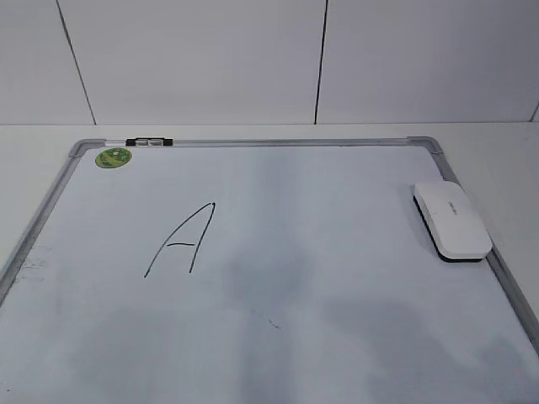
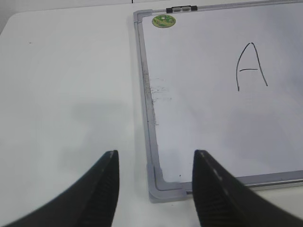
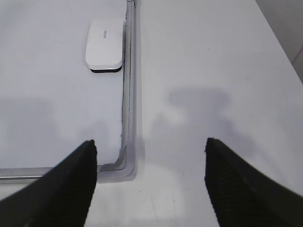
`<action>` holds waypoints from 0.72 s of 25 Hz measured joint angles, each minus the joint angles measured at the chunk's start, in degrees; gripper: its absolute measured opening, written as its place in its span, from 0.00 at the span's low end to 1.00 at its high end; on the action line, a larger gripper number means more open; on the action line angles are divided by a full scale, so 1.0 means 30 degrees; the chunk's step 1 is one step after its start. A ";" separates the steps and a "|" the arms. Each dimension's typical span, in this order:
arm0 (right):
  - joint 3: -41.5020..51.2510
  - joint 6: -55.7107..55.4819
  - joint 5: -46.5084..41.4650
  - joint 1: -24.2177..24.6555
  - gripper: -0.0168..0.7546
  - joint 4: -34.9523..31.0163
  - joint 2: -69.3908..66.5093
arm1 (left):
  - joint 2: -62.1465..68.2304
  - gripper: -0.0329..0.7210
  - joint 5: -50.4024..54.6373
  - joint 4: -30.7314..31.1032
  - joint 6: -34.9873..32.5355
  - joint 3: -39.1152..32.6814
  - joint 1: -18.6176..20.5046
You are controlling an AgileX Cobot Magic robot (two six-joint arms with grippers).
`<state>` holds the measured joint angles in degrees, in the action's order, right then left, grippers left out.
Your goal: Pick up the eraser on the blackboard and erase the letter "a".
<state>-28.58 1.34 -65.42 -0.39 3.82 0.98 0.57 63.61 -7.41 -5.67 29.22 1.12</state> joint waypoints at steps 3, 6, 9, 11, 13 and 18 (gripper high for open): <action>0.0000 0.0000 0.0000 0.0000 0.72 0.0000 0.0000 | 0.0000 0.54 0.0000 0.0000 0.0000 0.0000 0.0000; 0.0000 0.0000 0.0000 0.0000 0.72 0.0000 0.0000 | 0.0000 0.54 0.0000 0.0000 0.0000 0.0000 0.0000; 0.0000 0.0000 0.0000 0.0000 0.72 0.0000 0.0000 | 0.0000 0.54 0.0000 0.0000 0.0000 0.0000 0.0000; 0.0000 0.0000 0.0000 0.0000 0.72 0.0000 0.0043 | 0.0000 0.54 0.0000 0.0000 0.0000 0.0000 0.0000; 0.0000 0.0000 0.0000 0.0000 0.72 0.0000 0.0042 | 0.0000 0.54 0.0000 0.0000 0.0000 0.0000 0.0000; 0.0000 0.0000 0.0000 0.0000 0.72 0.0018 0.0042 | 0.0000 0.54 0.0000 0.0000 0.0000 0.0000 0.0000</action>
<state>-28.58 1.34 -65.42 -0.39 3.87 1.10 0.57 63.61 -7.41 -5.67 29.22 1.12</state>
